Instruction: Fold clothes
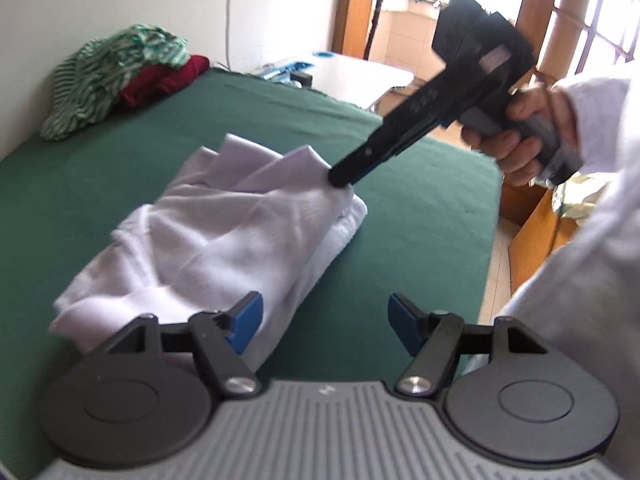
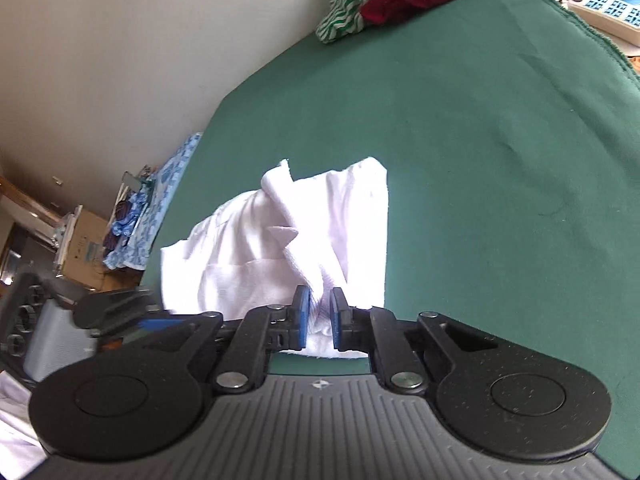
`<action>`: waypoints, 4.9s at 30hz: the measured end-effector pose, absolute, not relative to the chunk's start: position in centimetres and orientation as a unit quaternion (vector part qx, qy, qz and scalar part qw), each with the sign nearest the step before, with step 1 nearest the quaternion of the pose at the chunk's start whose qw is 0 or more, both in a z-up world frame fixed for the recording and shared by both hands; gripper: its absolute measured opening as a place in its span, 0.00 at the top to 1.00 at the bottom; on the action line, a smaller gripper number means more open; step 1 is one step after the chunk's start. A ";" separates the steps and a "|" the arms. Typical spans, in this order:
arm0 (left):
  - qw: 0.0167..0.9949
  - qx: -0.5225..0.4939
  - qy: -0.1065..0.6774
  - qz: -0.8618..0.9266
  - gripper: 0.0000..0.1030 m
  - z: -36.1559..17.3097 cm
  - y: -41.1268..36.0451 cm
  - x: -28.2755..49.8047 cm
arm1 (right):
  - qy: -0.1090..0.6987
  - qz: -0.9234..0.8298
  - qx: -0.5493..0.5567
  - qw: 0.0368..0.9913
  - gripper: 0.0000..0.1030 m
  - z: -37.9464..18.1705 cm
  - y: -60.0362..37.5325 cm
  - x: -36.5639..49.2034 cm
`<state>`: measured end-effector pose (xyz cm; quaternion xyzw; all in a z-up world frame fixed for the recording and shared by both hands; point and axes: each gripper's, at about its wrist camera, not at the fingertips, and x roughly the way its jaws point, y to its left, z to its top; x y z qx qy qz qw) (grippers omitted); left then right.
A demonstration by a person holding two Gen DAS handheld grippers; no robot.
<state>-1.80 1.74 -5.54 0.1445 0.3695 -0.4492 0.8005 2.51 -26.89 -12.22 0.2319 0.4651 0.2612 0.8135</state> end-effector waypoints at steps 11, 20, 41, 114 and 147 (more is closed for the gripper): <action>0.845 0.065 0.382 -0.369 0.34 -8.8 7.1 2.2 | 0.470 0.245 0.267 0.805 0.92 -13.7 -28.1 3.4; 0.842 0.050 0.357 -0.400 0.29 -5.6 6.8 0.8 | 0.391 0.287 0.193 0.853 0.67 -8.2 -26.4 2.2; 0.848 0.036 0.369 -0.379 0.26 -8.1 5.5 1.4 | 0.403 0.271 0.340 0.805 1.00 -14.9 -28.5 3.6; 0.813 -0.391 0.397 -0.169 0.81 -10.3 11.9 3.1 | 0.551 0.346 0.322 0.688 0.78 -13.7 -29.4 9.5; 0.891 -0.197 0.390 -0.123 0.75 -8.5 37.9 47.6 | 0.347 0.278 0.186 0.876 0.78 -11.5 -1.4 43.3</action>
